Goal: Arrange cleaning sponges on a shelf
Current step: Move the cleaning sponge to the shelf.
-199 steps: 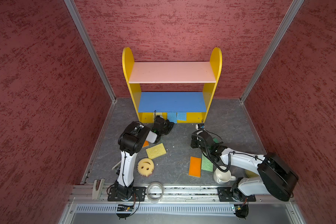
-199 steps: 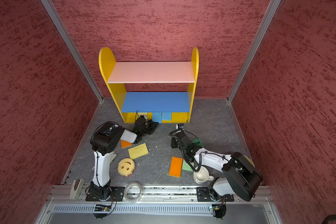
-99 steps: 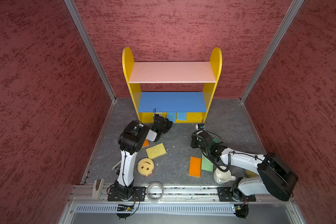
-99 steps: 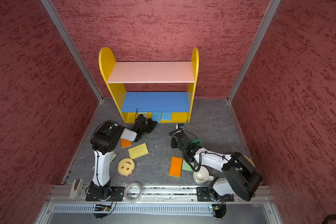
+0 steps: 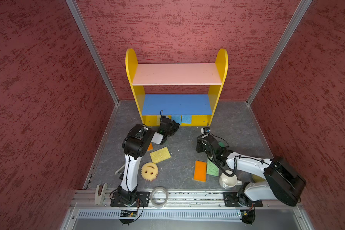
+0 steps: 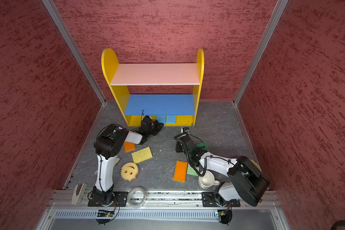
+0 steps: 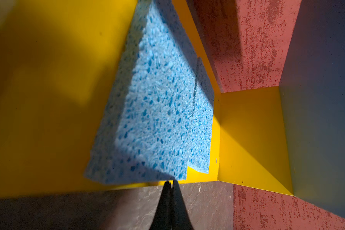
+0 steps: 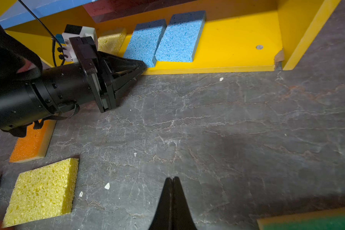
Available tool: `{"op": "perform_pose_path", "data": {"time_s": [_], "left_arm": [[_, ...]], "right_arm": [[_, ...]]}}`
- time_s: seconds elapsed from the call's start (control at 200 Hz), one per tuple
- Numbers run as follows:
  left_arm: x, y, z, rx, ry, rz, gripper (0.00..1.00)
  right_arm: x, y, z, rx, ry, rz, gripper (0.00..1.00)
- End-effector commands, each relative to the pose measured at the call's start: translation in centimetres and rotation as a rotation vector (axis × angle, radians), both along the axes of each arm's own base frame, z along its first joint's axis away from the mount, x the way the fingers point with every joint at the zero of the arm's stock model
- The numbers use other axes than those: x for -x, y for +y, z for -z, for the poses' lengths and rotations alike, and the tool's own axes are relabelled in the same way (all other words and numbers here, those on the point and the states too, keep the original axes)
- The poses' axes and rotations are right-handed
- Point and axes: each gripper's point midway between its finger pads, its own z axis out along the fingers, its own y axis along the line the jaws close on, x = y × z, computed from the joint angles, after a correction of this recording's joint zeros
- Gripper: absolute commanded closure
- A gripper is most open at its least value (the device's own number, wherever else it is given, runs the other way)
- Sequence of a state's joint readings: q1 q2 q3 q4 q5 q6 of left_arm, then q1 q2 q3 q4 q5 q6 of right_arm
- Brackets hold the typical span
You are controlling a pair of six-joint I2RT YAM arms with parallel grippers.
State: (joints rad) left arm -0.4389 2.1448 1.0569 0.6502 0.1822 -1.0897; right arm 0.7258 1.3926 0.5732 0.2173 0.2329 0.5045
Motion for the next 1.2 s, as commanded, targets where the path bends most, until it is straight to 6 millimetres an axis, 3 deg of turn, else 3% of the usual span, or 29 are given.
{"op": "perform_pose_path", "data": {"time_s": [0.0, 0.145, 0.276, 0.431, 0.566, 0.656, 0.791, 0.997, 1.107, 1.197], "left_arm": [[-0.3, 0.2, 0.1, -0.031, -0.009, -0.006, 1.0], [0.1, 0.1, 0.2, -0.033, -0.005, 0.0, 1.0], [1.3, -0.3, -1.1, -0.028, -0.018, 0.026, 1.0], [4.4, -0.4, -3.6, -0.058, -0.03, 0.057, 1.0], [7.7, 0.8, -6.3, -0.1, -0.045, 0.059, 1.0], [9.8, 2.5, -7.2, -0.173, -0.009, 0.046, 0.88], [12.6, 6.2, -8.8, -0.317, 0.036, -0.005, 0.57], [17.2, 11.7, -10.3, -0.439, 0.106, -0.086, 0.21], [18.9, 14.0, -10.3, -0.497, 0.151, -0.1, 0.12], [19.3, 14.8, -10.5, -0.511, 0.149, -0.109, 0.09]], "right_arm": [[0.1, -0.4, 0.0, -0.005, -0.006, 0.028, 0.98], [0.1, -0.5, 0.1, -0.003, -0.007, 0.028, 0.98], [0.1, -0.3, -0.1, -0.01, -0.007, 0.02, 0.98], [0.5, -0.5, -0.8, -0.024, -0.011, 0.018, 0.97], [1.1, -0.8, -1.2, -0.031, -0.004, 0.014, 0.92], [1.6, -0.6, -0.9, 0.017, 0.032, -0.005, 0.87], [2.8, 0.4, -0.6, 0.061, 0.071, -0.056, 0.78], [5.1, 3.9, -0.6, 0.092, 0.12, -0.186, 0.67], [5.6, 3.8, -0.4, 0.074, 0.122, -0.192, 0.65], [4.5, 3.1, -0.7, 0.097, 0.102, -0.17, 0.65]]}}
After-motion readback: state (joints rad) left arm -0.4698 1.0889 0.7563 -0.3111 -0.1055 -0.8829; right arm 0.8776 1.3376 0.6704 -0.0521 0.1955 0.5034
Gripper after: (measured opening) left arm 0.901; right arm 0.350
